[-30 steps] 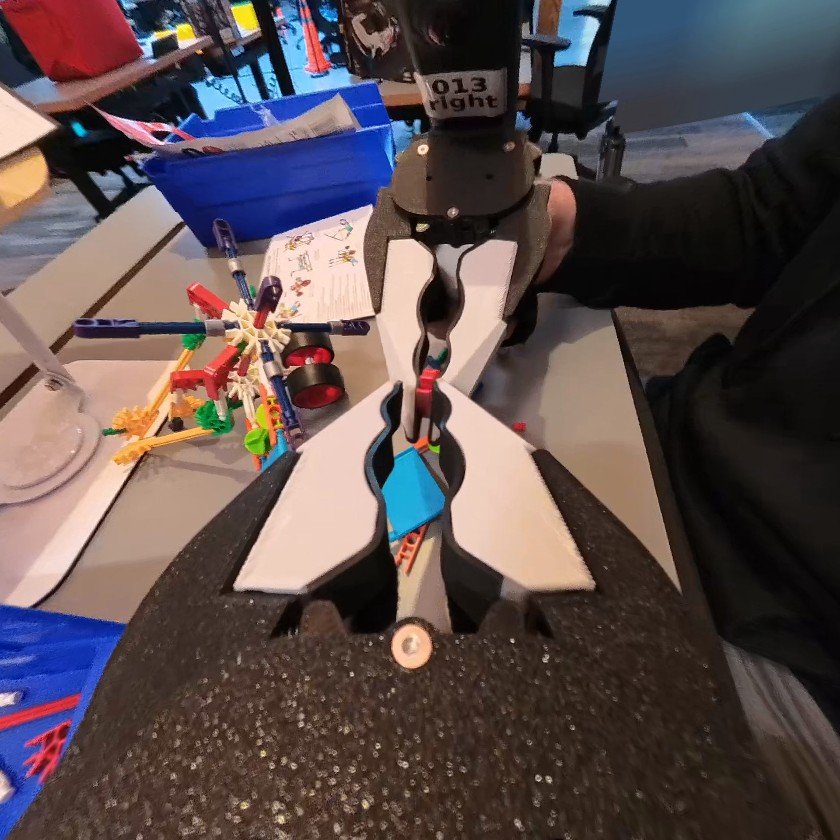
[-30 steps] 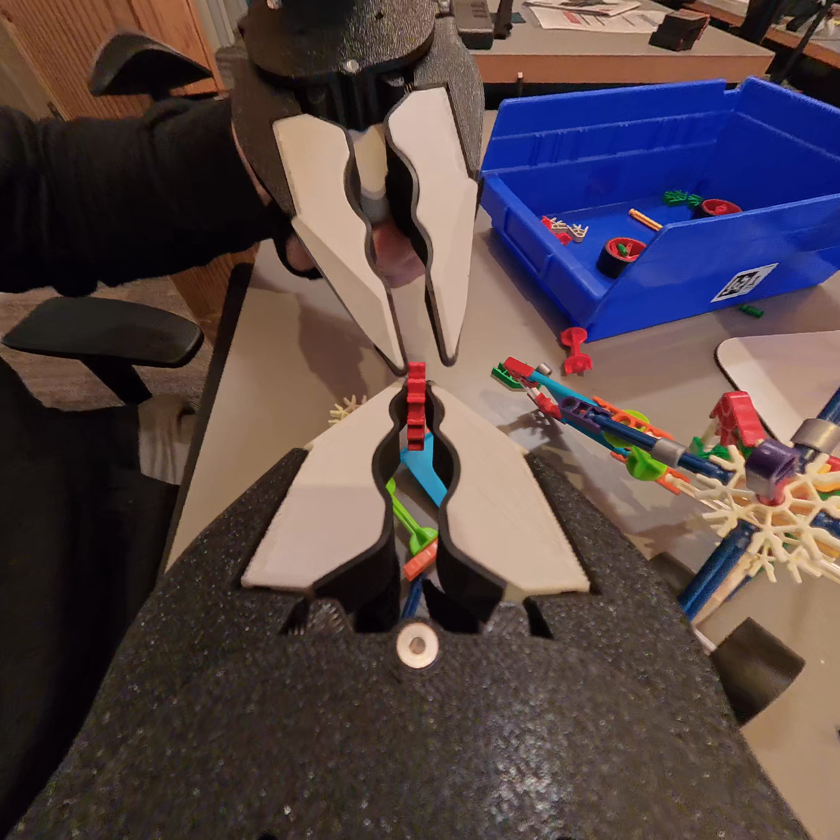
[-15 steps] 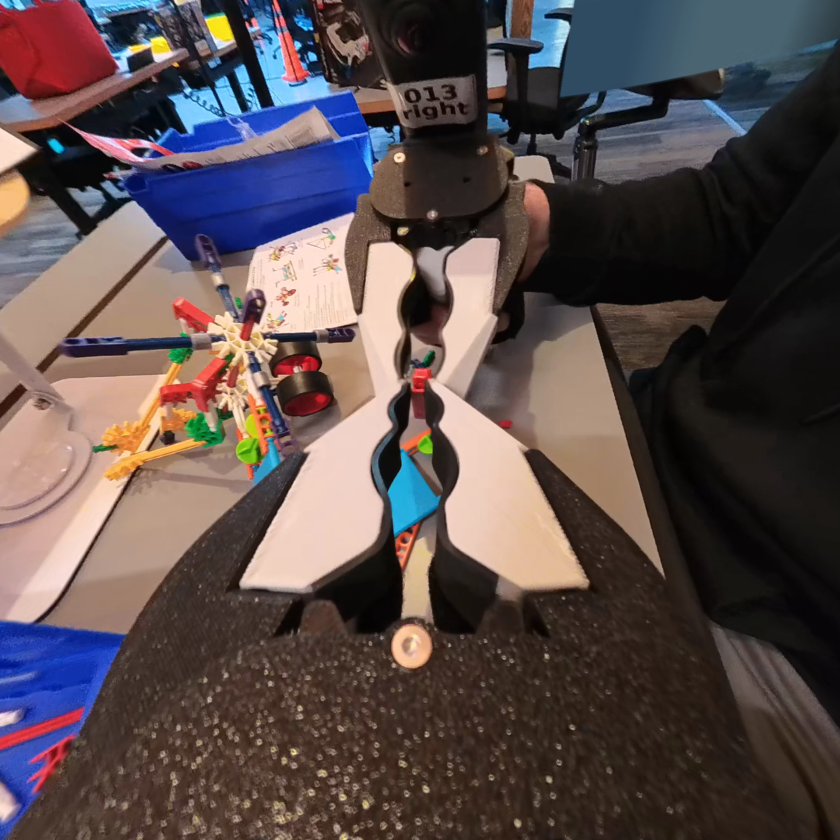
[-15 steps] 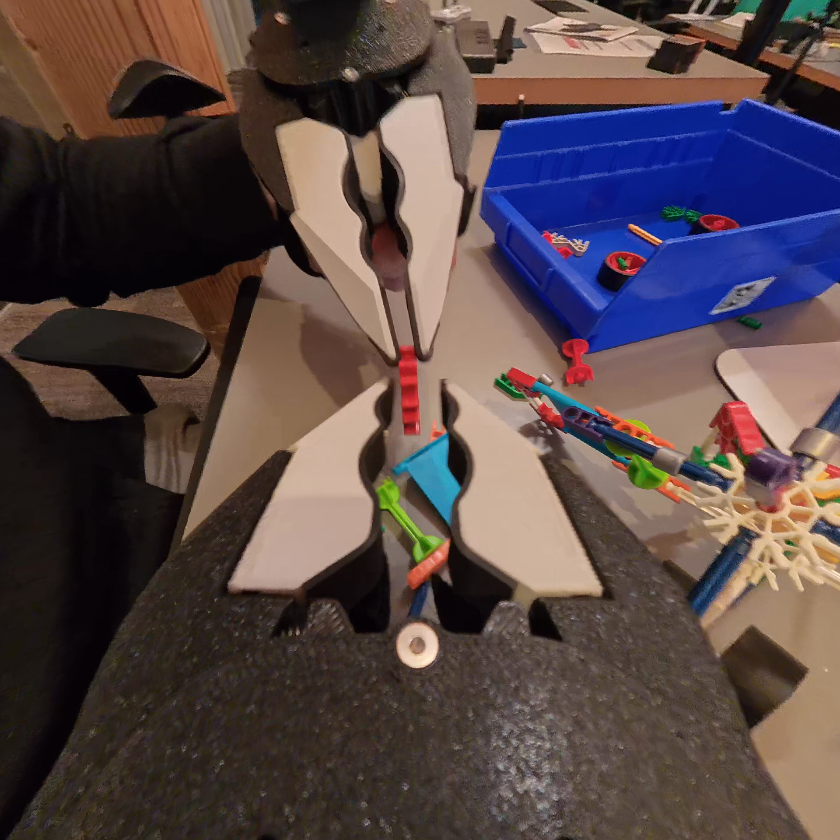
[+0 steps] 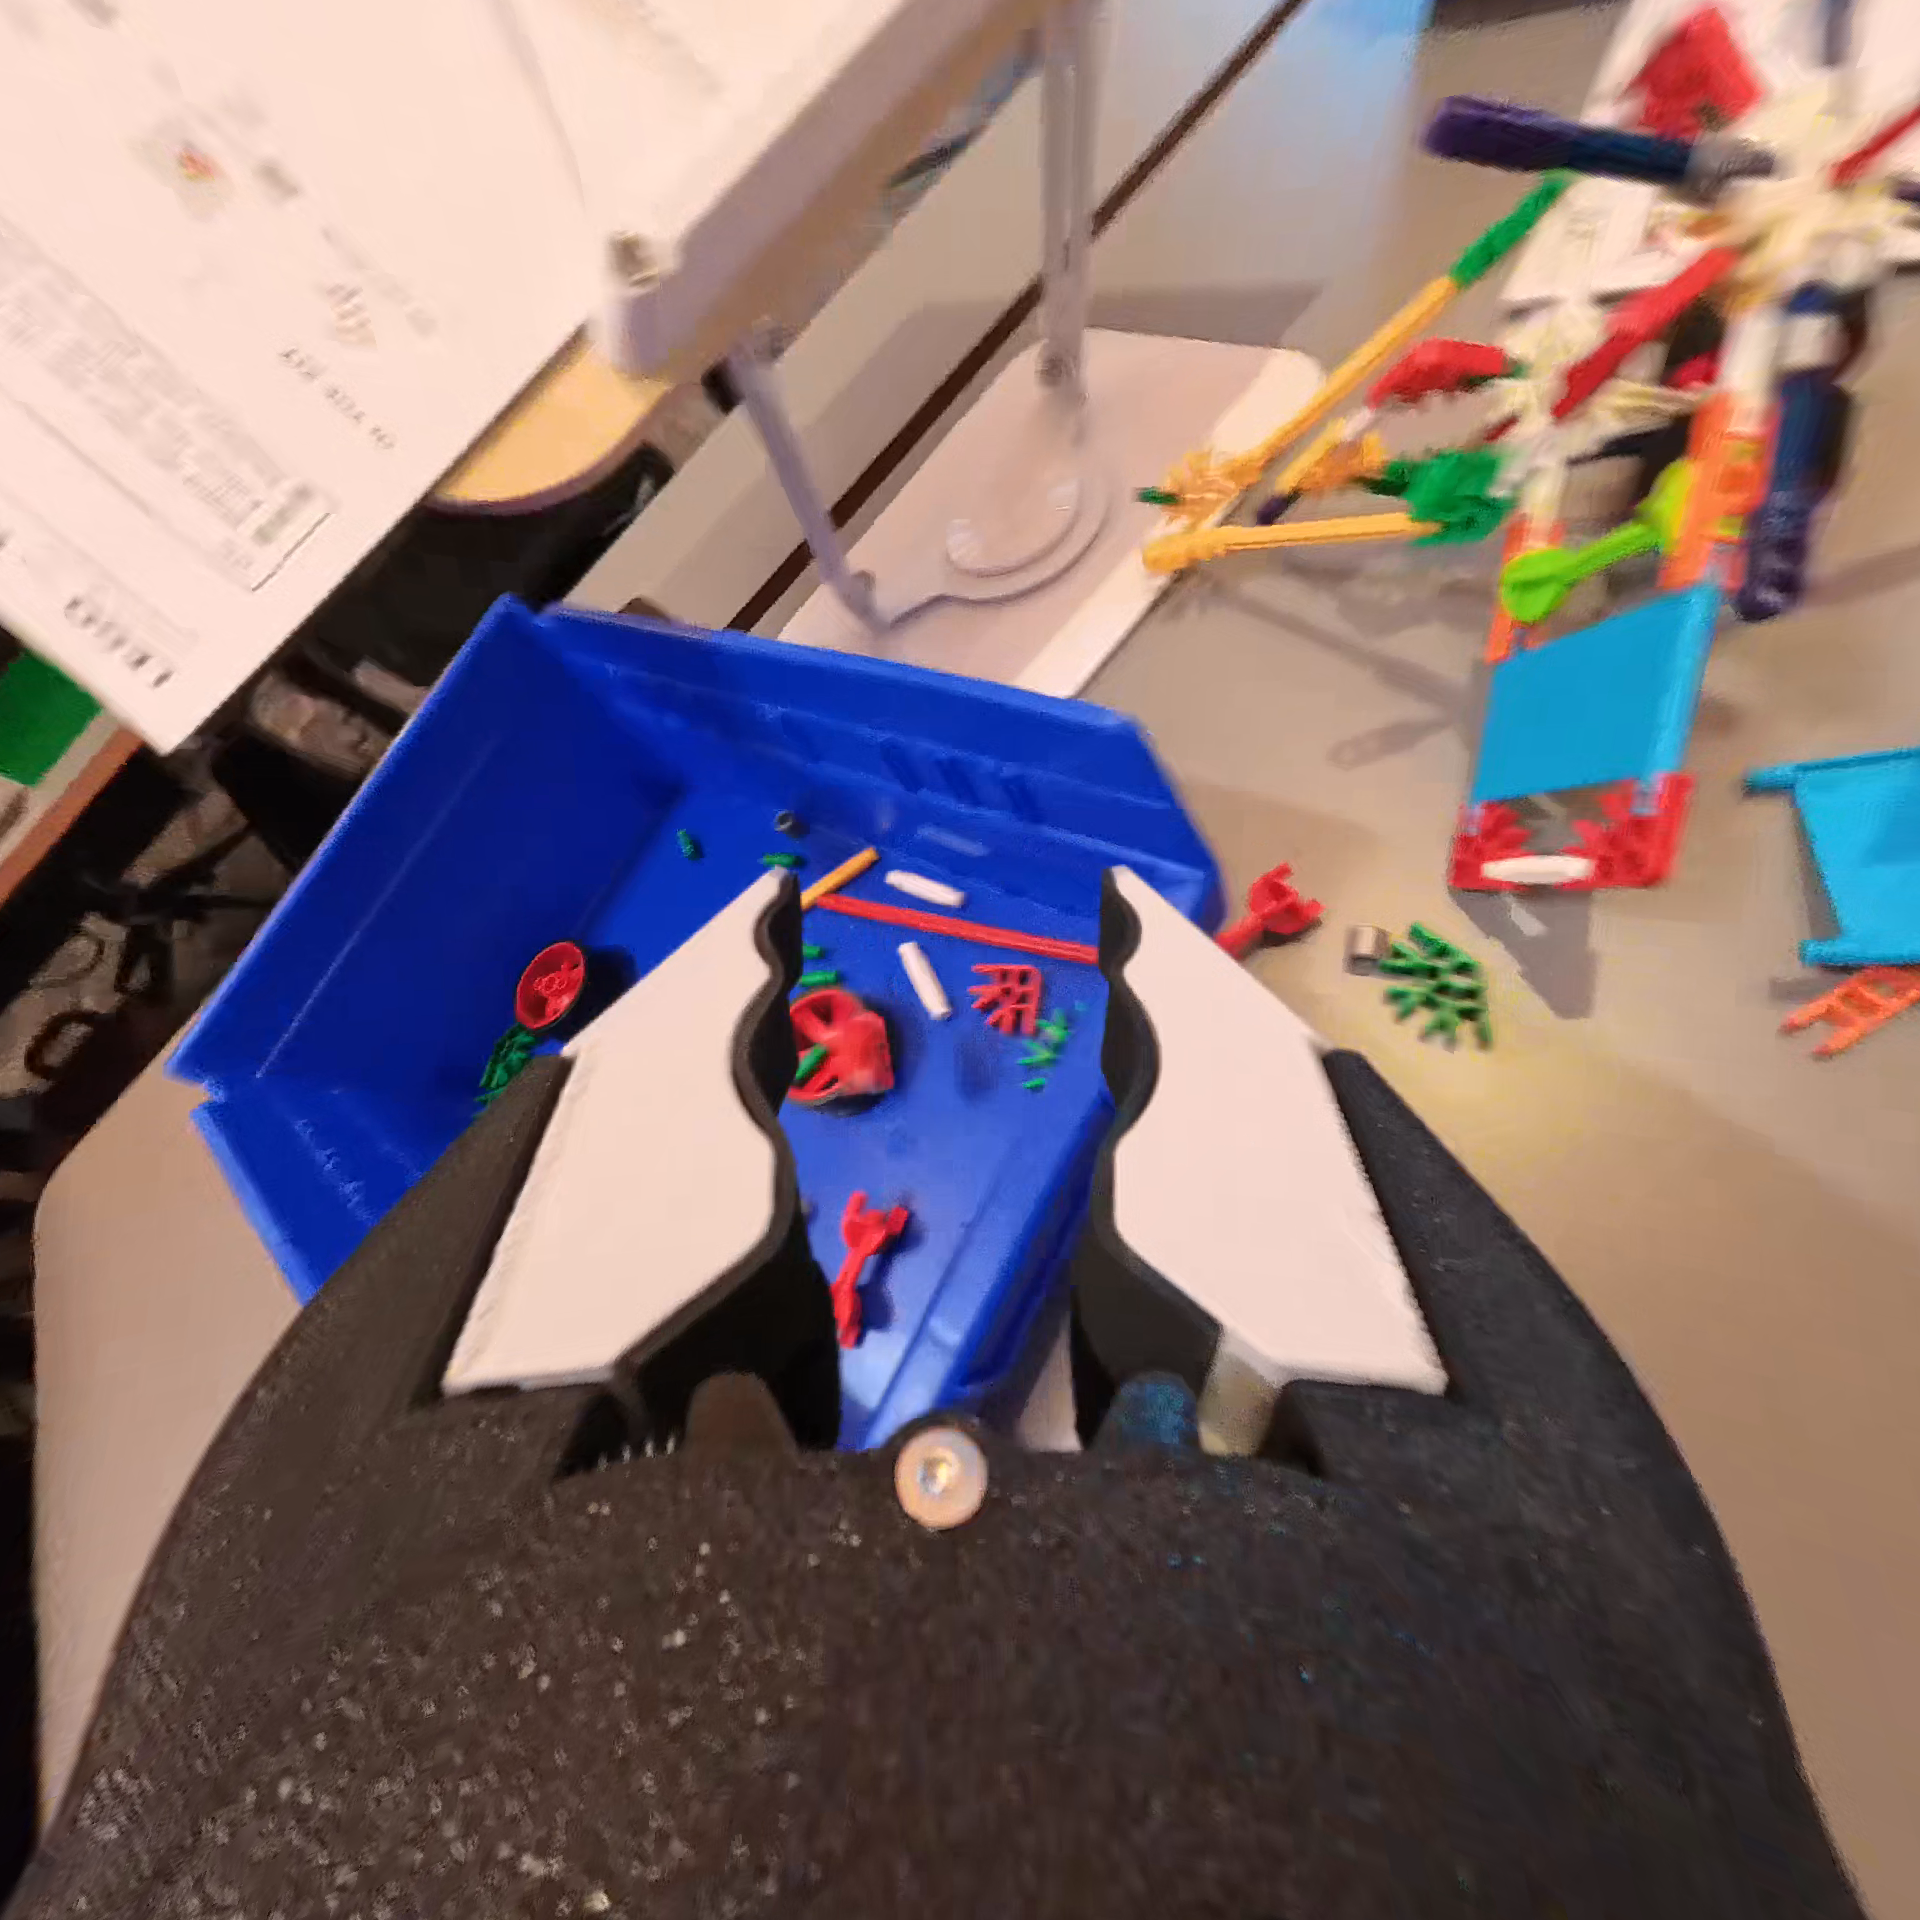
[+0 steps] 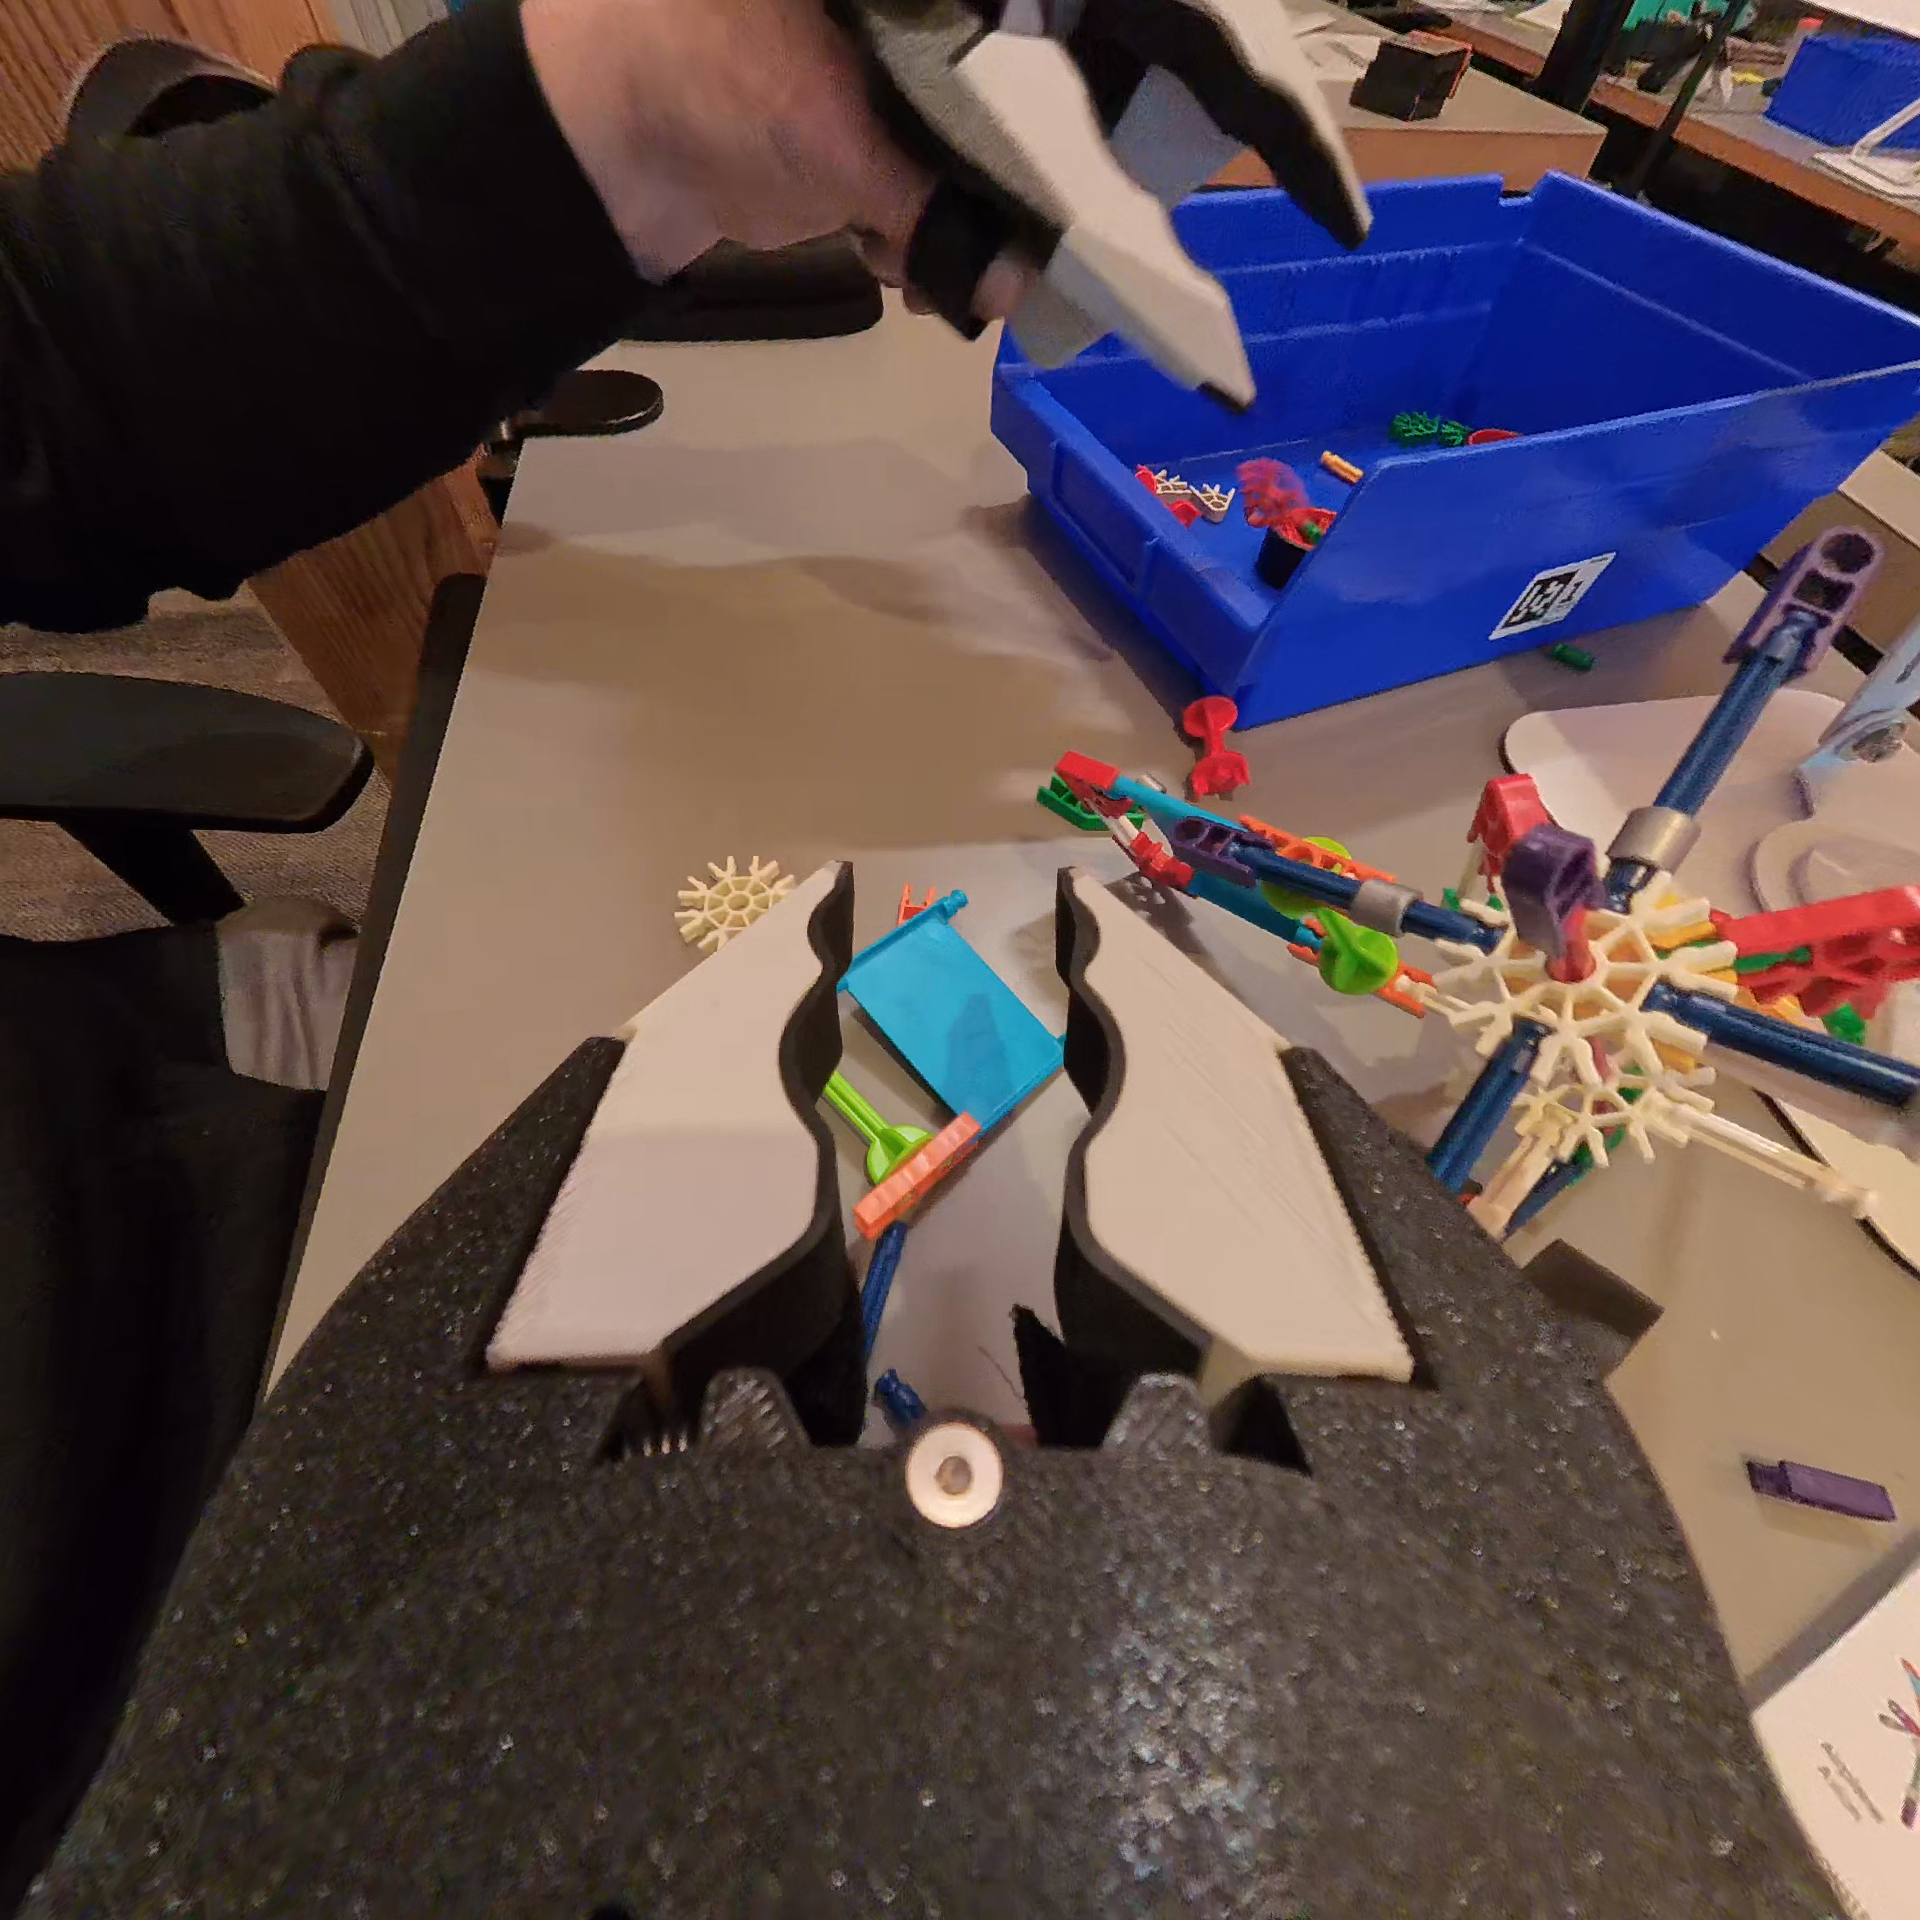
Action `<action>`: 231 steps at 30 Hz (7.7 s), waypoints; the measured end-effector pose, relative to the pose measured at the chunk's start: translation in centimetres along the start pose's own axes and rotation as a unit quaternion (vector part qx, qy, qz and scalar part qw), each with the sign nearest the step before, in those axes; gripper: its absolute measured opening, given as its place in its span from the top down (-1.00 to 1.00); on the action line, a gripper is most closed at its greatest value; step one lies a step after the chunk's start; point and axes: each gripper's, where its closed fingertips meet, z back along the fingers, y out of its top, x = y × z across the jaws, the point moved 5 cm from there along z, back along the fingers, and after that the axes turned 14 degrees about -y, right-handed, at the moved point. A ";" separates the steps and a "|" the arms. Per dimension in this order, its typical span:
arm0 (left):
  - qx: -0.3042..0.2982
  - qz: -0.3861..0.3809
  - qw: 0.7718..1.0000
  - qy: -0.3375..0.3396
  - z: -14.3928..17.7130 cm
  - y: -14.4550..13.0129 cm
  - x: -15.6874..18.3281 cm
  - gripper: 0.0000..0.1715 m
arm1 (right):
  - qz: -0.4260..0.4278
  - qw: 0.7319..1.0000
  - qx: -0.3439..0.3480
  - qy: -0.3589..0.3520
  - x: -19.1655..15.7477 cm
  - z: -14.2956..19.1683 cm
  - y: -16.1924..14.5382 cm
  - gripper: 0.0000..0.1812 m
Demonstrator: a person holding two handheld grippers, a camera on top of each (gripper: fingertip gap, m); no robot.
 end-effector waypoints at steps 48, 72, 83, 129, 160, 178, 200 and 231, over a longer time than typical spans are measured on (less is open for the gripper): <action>-0.048 -0.006 0.985 -0.163 -3.7 -3.0 8.9 0.75 | -0.004 0.999 -0.010 0.048 -0.8 0.4 -1.4 0.72; -0.075 0.148 0.977 -0.134 -8.6 -3.6 9.9 0.83 | -0.010 0.999 -0.003 0.043 -0.5 0.9 -1.2 0.74; -0.033 0.095 0.995 -0.022 -0.9 -0.6 2.6 0.87 | -0.009 0.999 -0.001 0.044 -0.2 1.5 -1.3 0.75; -0.078 0.016 0.950 -0.303 -2.7 -4.0 20.9 0.57 | 0.085 0.977 -0.195 0.034 -6.1 0.0 -6.1 0.72; -0.086 0.015 0.950 -0.299 -2.8 -1.5 24.4 0.37 | 0.044 0.989 -0.135 0.051 -4.4 2.3 -4.9 0.74; -0.028 0.011 0.989 -0.146 -0.2 0.2 13.8 0.85 | 0.051 0.989 -0.123 0.065 -4.4 2.5 -4.5 0.74; -0.092 0.028 0.967 -0.235 -5.0 -2.4 17.2 0.47 | 0.027 0.992 -0.107 0.056 -3.4 3.8 -5.0 0.74; -0.077 -0.070 0.955 -0.278 -5.2 0.1 19.5 0.25 | 0.013 0.994 -0.098 0.050 -2.0 4.1 -5.2 0.74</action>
